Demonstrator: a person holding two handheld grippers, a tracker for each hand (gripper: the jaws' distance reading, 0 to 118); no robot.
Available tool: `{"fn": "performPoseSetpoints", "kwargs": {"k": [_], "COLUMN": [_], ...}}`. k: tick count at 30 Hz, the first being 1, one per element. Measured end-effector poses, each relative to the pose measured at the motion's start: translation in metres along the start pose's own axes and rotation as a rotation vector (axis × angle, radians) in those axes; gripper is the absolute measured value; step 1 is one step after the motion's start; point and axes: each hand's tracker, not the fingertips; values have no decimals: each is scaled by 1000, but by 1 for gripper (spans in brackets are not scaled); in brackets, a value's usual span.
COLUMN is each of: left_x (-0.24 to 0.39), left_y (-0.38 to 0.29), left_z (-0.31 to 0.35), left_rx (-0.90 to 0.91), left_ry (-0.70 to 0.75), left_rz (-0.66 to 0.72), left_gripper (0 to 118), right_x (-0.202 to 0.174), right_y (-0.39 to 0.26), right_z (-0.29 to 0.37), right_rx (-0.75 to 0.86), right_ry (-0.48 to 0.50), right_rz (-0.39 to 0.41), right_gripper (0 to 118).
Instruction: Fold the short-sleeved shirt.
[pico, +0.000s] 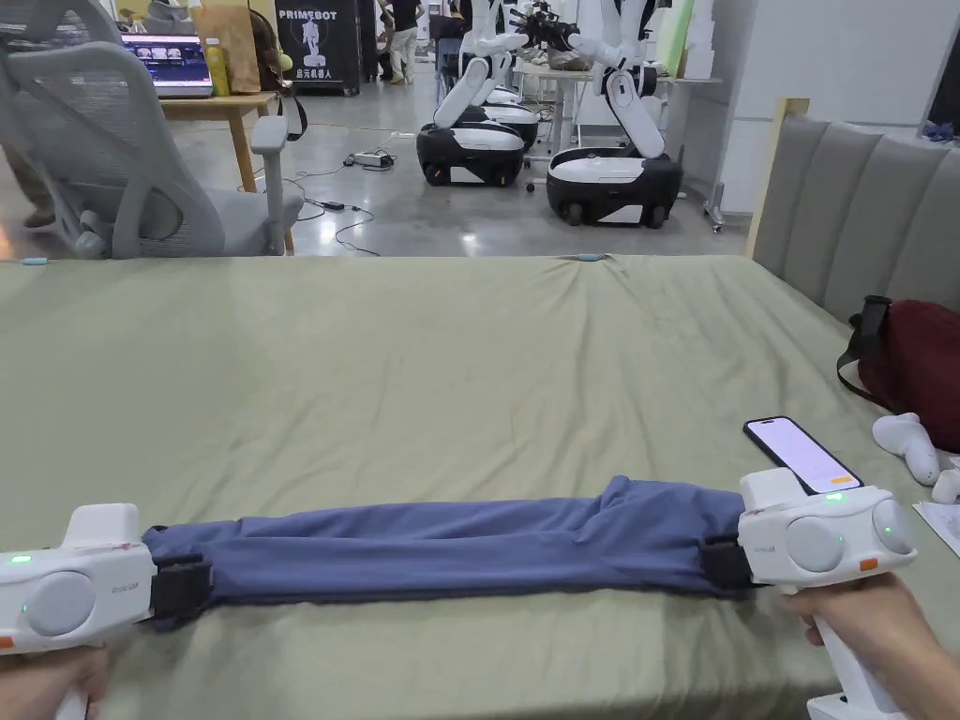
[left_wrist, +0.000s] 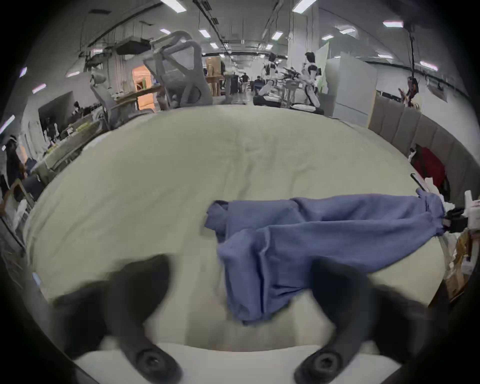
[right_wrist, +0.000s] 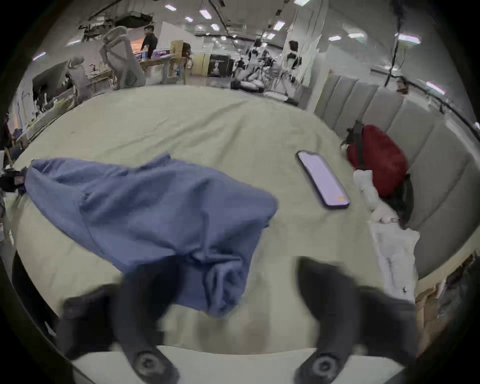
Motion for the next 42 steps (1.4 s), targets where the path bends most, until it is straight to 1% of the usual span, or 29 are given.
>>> {"fn": "performPoseSetpoints", "kwargs": {"k": [1,2,3,4,5,6,7,8,9,10,12,14,17,19,20,21,22,23,24,25,28,29,31,33,35,38,39,41,42], "left_x": [0,-1,0,1,3,4,5,5,5,3,-4,-10,-26,-42,-44,-49,-51,-52,-56,-60,-60,-60,-58,-53,-55,-59,-58,-55,-54], "left_y": [3,6,12,16,20,23,25,25,27,27,23,18,20,17,17,16,14,10,8,6,5,4,2,1,9,20,20,24,25], "left_z": [3,12,16,20,25,32,38,43,44,52,54,56,46,38,40,35,28,21,11,6,-16,-24,-37,-42,-50,-60,-63,-70,-74], "left_rx": [-6,59,64,49,49,75,126,154,140,148,150,154,146,122,108,87,71,77,68,102,8,-26,-49,-6,-64,-92,-99,-120,-143], "left_ry": [-10,-40,-65,-52,-45,-33,-34,-39,-43,-61,-152,-141,-156,-272,-335,-373,-378,-361,-364,-385,-416,-444,-483,-500,-579,-687,-709,-671,-625], "left_rz": [-2,-26,-17,-6,-1,8,17,21,29,49,76,85,120,195,241,268,297,291,300,307,373,403,446,476,515,531,534,507,514], "left_gripper": [109,103,104,103,92,70,18,0,0,0,0,0,0,0,13,39,86,114,118,111,109,107,93,93,93,92,84,13,15], "right_x": [2,2,5,6,5,0,-2,-3,-5,-15,-23,-30,-39,-41,-44,-47,-46,-48,-51,-53,-53,-54,-51,-52,-49,-47,-47,-48,-48], "right_y": [2,2,8,12,15,16,16,17,17,15,16,12,13,11,12,12,11,11,11,11,10,10,7,4,0,-4,-5,-7,-7], "right_z": [6,17,29,35,41,51,57,62,64,67,72,79,79,80,79,78,78,77,75,72,64,61,56,52,50,41,39,37,37], "right_rx": [36,100,148,158,143,143,163,189,198,194,215,233,227,224,220,217,215,210,206,203,178,170,160,144,129,100,93,83,82], "right_ry": [10,48,69,80,70,65,73,80,78,50,84,124,146,157,168,177,185,193,200,203,205,204,201,198,198,184,174,171,174], "right_rz": [-15,-41,-59,-71,-67,-68,-69,-68,-66,-63,-71,-74,-73,-71,-70,-68,-68,-67,-66,-67,-76,-76,-78,-84,-96,-99,-101,-111,-119], "right_gripper": [118,114,112,110,102,81,31,1,0,0,0,0,0,0,0,0,0,0,0,0,0,0,0,0,0,0,0,0,0]}}
